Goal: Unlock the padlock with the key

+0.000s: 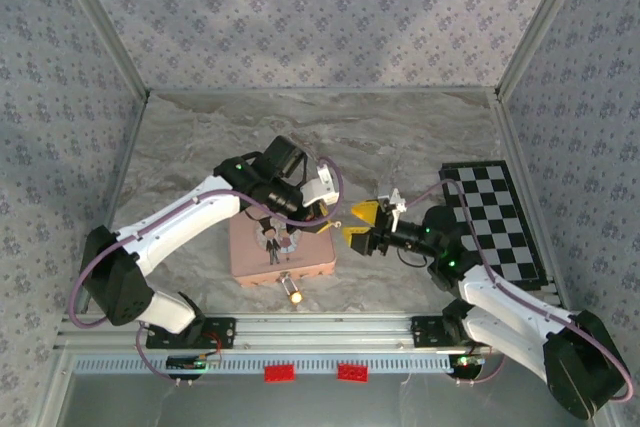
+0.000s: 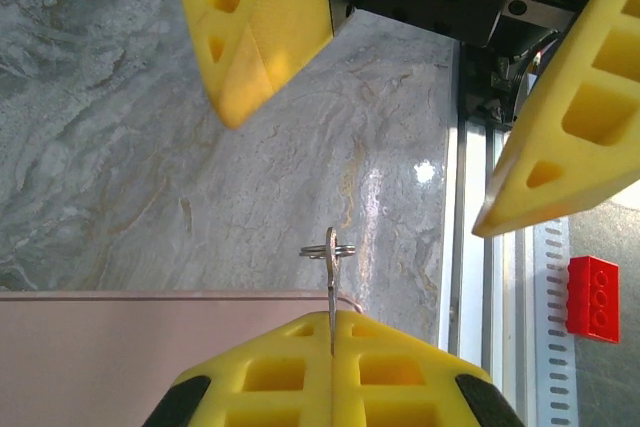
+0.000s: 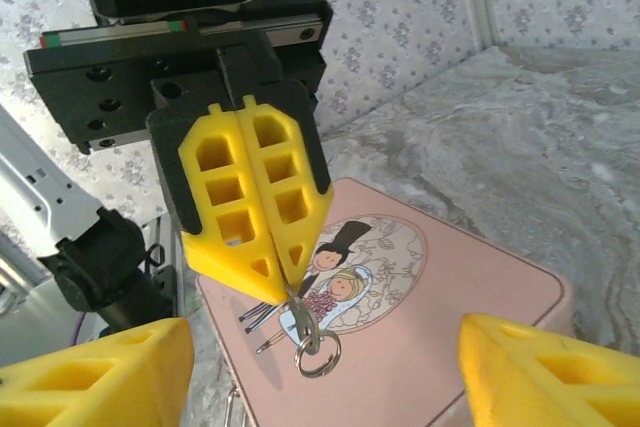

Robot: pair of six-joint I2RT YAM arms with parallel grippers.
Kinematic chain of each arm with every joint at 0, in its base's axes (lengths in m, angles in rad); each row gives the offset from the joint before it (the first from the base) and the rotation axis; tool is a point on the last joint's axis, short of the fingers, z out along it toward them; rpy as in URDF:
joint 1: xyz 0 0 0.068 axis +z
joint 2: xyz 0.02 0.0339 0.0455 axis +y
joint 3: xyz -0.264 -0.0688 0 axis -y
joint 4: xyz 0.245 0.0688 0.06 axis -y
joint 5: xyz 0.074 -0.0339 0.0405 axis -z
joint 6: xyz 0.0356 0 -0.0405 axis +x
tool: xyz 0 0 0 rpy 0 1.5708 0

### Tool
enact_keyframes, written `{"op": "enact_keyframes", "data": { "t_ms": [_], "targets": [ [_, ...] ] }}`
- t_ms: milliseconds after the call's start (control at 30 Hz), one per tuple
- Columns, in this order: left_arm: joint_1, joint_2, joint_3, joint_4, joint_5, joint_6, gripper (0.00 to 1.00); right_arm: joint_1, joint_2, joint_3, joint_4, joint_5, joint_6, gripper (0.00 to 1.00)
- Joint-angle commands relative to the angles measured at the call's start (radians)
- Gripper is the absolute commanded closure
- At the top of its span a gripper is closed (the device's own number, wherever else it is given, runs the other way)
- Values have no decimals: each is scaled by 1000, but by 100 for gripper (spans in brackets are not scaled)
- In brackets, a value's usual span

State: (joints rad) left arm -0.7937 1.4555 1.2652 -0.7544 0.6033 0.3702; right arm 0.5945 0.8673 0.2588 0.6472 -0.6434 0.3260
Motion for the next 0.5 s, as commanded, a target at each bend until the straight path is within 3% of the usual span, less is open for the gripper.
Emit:
{"op": "enact_keyframes", "data": {
  "t_ms": [0, 200, 467],
  "targets": [
    [-15, -1, 32, -44, 7, 32, 100, 22, 21, 21, 50, -45, 7, 33],
    [-20, -11, 28, -63, 3, 39, 100, 71, 74, 66, -1, -57, -54, 41],
    [-21, -22, 18, -57, 3, 39, 100, 78, 109, 84, 8, -75, -53, 65]
  ]
}}
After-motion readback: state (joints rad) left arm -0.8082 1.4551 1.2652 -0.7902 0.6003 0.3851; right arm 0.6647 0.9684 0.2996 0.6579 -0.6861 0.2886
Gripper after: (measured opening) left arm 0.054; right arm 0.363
